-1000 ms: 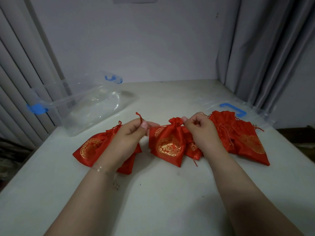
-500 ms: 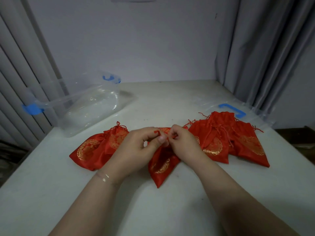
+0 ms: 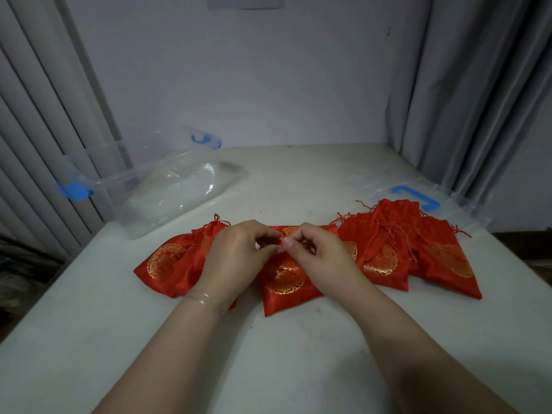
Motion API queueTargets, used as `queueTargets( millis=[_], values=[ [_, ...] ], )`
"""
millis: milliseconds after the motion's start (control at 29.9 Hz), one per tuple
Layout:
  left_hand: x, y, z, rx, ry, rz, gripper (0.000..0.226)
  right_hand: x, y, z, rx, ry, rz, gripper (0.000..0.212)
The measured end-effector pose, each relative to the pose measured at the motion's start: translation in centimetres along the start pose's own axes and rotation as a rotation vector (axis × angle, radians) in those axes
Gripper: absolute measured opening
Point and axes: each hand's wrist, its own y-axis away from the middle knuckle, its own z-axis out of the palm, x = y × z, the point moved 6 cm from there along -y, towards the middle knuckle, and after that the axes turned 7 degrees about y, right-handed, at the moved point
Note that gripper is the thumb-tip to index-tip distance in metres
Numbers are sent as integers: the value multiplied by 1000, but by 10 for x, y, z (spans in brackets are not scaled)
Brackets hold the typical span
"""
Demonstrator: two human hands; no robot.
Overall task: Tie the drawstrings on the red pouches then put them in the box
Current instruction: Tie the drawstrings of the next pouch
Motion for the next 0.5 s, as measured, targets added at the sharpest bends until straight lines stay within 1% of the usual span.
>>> queueTargets(
  millis=[167, 201, 268, 334, 368, 468, 502],
  values=[
    [9, 1, -2, 44, 3, 112, 14, -8, 3, 9, -30, -25, -107, 20],
    [11, 1, -3, 50, 14, 135, 13, -12, 3, 7, -23, -37, -141, 17],
    [17, 2, -2, 59, 2, 198, 12, -16, 1, 0, 60, -58, -192, 16],
    [20, 3, -3, 67, -9, 244, 12, -9, -4, -11, 148, -131, -135, 12],
    [20, 3, -2, 63, 5, 250, 12, -3, -6, -14, 149, -152, -85, 10],
    [22, 4, -2, 61, 49, 260, 12, 14, -10, -8, -13, -86, 19, 24],
    [23, 5, -2, 64, 64, 260, 13, 18, -10, -5, -42, -48, 39, 25]
  ],
)
